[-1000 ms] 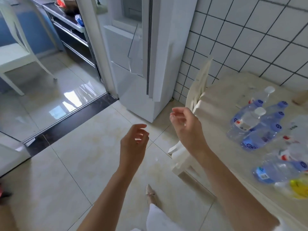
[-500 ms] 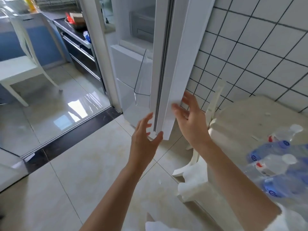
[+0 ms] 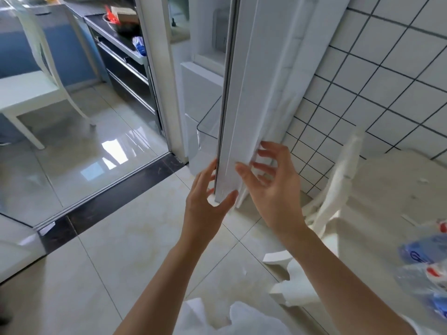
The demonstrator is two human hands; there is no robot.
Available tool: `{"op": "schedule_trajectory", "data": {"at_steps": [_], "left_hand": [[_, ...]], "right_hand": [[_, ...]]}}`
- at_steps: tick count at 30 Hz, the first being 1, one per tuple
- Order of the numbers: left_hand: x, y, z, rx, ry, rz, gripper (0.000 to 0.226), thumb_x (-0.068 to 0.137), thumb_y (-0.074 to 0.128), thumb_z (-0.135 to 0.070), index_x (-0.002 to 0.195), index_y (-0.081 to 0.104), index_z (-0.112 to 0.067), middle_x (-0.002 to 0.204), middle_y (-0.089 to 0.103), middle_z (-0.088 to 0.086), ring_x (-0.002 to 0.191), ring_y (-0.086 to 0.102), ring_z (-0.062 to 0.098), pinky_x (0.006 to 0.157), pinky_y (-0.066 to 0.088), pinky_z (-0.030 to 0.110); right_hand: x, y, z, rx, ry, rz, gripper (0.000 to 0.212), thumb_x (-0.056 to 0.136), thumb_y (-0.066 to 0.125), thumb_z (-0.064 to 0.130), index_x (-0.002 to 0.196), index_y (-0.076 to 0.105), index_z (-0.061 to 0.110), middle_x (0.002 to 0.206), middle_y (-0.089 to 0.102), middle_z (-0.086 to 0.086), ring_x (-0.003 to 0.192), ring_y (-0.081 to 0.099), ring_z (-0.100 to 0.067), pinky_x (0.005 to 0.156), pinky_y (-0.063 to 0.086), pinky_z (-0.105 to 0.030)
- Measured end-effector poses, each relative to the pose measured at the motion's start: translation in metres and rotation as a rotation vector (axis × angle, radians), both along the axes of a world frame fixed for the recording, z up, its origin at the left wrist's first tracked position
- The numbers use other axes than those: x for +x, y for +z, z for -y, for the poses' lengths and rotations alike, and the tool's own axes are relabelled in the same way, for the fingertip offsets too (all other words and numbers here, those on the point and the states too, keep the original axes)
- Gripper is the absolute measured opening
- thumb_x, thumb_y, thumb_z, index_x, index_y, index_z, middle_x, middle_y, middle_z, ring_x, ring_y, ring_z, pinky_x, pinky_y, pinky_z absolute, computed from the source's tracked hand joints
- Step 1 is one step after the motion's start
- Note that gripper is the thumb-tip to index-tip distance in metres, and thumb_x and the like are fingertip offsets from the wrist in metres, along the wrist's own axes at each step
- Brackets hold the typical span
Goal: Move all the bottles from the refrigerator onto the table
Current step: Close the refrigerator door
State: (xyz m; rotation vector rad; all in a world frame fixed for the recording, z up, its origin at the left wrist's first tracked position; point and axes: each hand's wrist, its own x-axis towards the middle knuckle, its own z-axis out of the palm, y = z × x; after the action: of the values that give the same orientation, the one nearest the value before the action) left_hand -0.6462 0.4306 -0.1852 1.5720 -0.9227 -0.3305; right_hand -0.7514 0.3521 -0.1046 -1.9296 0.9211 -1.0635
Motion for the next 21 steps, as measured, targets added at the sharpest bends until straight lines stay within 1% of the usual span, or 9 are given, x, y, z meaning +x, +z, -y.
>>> {"op": "schedule_trajectory", "data": {"at_steps": [3, 5, 7, 8, 10, 12, 16, 18, 21], "left_hand": [[0.051, 0.000, -0.007, 0.007, -0.043, -0.030, 0.073, 0.082, 0.074, -0.026, 0.147, 0.040, -0.026, 0.136, 0.051, -0.014, 0.121, 0.054, 0.000, 0.086, 0.046, 0.007], [0.088, 0.004, -0.010, 0.014, -0.082, -0.074, 0.071, 0.084, 0.071, -0.024, 0.147, 0.039, -0.029, 0.136, 0.050, -0.017, 0.119, 0.052, -0.009, 0.085, 0.046, 0.006], [0.126, 0.007, -0.011, 0.029, -0.141, -0.115, 0.069, 0.087, 0.069, -0.021, 0.147, 0.037, -0.031, 0.136, 0.048, -0.019, 0.119, 0.050, -0.013, 0.087, 0.050, 0.011], [0.146, 0.007, -0.011, 0.036, -0.174, -0.135, 0.069, 0.088, 0.068, -0.021, 0.148, 0.037, -0.031, 0.137, 0.048, -0.019, 0.121, 0.050, -0.011, 0.089, 0.052, 0.016], [0.181, 0.008, -0.008, 0.051, -0.235, -0.171, 0.068, 0.089, 0.068, -0.020, 0.148, 0.037, -0.032, 0.141, 0.050, -0.013, 0.128, 0.049, -0.001, 0.094, 0.054, 0.028], [0.218, 0.009, -0.002, 0.065, -0.292, -0.203, 0.066, 0.091, 0.067, -0.020, 0.149, 0.037, -0.033, 0.144, 0.051, -0.009, 0.132, 0.048, 0.006, 0.099, 0.053, 0.034], [0.268, 0.017, 0.013, 0.063, -0.340, -0.236, 0.060, 0.093, 0.064, -0.027, 0.148, 0.039, -0.029, 0.142, 0.054, -0.006, 0.130, 0.052, 0.009, 0.104, 0.049, 0.036], [0.286, 0.020, 0.021, 0.047, -0.327, -0.225, 0.058, 0.093, 0.063, -0.032, 0.147, 0.041, -0.024, 0.139, 0.057, -0.005, 0.127, 0.054, 0.010, 0.103, 0.049, 0.036], [0.319, 0.021, 0.040, 0.041, -0.287, -0.247, 0.057, 0.091, 0.060, -0.038, 0.145, 0.045, -0.023, 0.131, 0.063, -0.005, 0.121, 0.059, 0.011, 0.099, 0.053, 0.036]], "right_hand": [[0.051, -0.005, -0.013, -0.067, -0.068, -0.036, 0.065, 0.074, 0.074, 0.047, 0.124, 0.049, 0.013, 0.118, 0.059, -0.002, 0.096, 0.065, -0.013, 0.078, 0.060, -0.031], [0.088, -0.007, -0.018, -0.088, -0.097, -0.041, 0.066, 0.075, 0.072, 0.049, 0.124, 0.048, 0.013, 0.118, 0.057, -0.001, 0.096, 0.062, -0.009, 0.078, 0.059, -0.029], [0.124, -0.008, -0.022, -0.115, -0.126, -0.047, 0.066, 0.076, 0.072, 0.049, 0.125, 0.047, 0.012, 0.120, 0.055, -0.001, 0.095, 0.060, -0.006, 0.076, 0.059, -0.028], [0.141, -0.009, -0.023, -0.128, -0.143, -0.053, 0.065, 0.077, 0.072, 0.048, 0.125, 0.047, 0.012, 0.121, 0.055, -0.001, 0.094, 0.060, -0.007, 0.075, 0.059, -0.028], [0.169, -0.010, -0.025, -0.138, -0.166, -0.072, 0.064, 0.078, 0.073, 0.046, 0.126, 0.046, 0.012, 0.123, 0.054, 0.000, 0.091, 0.061, -0.007, 0.072, 0.059, -0.028], [0.200, -0.011, -0.023, -0.132, -0.174, -0.079, 0.063, 0.080, 0.072, 0.044, 0.128, 0.045, 0.014, 0.125, 0.053, 0.000, 0.091, 0.062, -0.007, 0.072, 0.056, -0.023], [0.247, -0.013, -0.011, -0.109, -0.156, -0.104, 0.059, 0.083, 0.071, 0.038, 0.130, 0.044, 0.014, 0.127, 0.049, -0.001, 0.092, 0.064, -0.010, 0.072, 0.045, -0.004], [0.263, -0.014, -0.005, -0.097, -0.129, -0.112, 0.060, 0.083, 0.071, 0.036, 0.132, 0.043, 0.015, 0.129, 0.047, -0.001, 0.094, 0.065, -0.011, 0.073, 0.045, -0.001], [0.292, -0.018, 0.013, -0.098, -0.084, -0.114, 0.062, 0.083, 0.071, 0.032, 0.136, 0.041, 0.018, 0.131, 0.044, -0.002, 0.101, 0.063, -0.011, 0.080, 0.044, 0.000]]}}
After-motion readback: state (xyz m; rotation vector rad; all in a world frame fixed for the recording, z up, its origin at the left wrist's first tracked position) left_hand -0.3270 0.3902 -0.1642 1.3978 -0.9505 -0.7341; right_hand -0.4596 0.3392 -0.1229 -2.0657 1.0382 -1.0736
